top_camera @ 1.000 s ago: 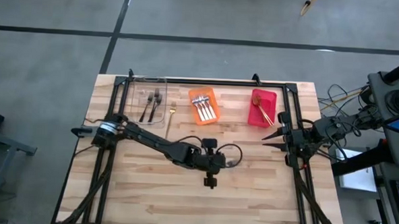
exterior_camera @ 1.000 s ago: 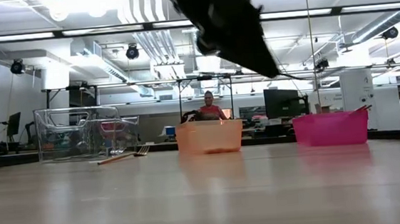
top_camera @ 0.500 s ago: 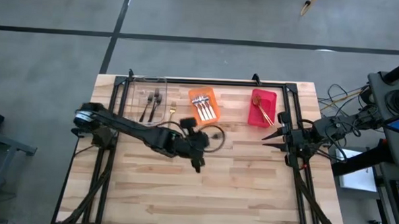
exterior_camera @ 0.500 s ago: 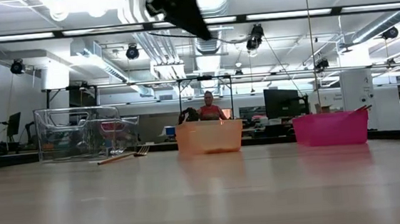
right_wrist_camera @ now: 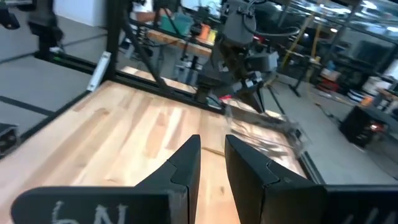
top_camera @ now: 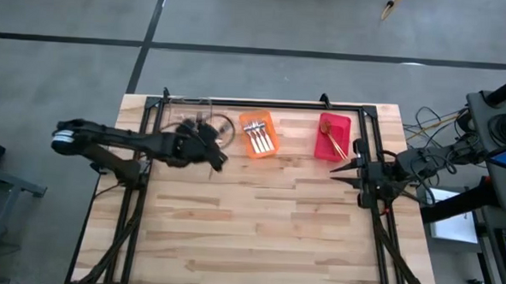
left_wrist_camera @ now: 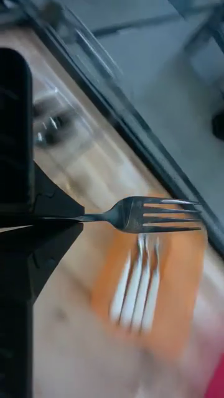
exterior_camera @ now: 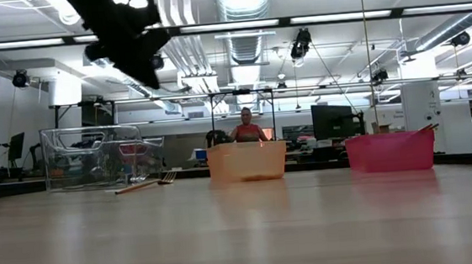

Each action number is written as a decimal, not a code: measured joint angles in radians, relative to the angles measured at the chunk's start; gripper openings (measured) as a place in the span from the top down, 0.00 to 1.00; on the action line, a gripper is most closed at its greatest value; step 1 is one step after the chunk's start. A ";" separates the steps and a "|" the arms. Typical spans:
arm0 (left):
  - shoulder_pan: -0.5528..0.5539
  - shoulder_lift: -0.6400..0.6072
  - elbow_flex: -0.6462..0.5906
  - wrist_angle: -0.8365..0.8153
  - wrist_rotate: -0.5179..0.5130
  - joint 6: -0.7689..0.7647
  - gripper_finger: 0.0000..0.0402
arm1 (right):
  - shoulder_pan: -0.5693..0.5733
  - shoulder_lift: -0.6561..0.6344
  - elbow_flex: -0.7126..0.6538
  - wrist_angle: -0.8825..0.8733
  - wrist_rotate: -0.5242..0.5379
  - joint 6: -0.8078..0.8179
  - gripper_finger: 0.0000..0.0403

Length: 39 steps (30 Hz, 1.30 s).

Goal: Sort silverware by color (type)
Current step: Put the black fork into the transparent bin

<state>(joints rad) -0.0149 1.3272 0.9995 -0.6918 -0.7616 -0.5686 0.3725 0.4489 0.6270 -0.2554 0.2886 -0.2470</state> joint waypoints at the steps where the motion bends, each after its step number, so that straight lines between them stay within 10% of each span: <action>1: 0.023 -0.028 -0.024 0.002 0.000 -0.001 1.00 | 0.000 0.007 0.000 0.000 0.011 0.000 0.84; 17: 0.379 -0.142 -0.163 -0.036 0.081 -0.044 1.00 | 0.000 0.046 0.000 0.007 0.053 -0.017 0.84; 39: 0.579 -0.134 -0.229 -0.059 0.240 -0.089 1.00 | 0.000 0.046 0.000 0.006 0.053 -0.018 0.84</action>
<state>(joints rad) 0.5640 1.1931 0.7704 -0.7506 -0.5213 -0.6571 0.3725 0.4946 0.6270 -0.2489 0.3421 -0.2653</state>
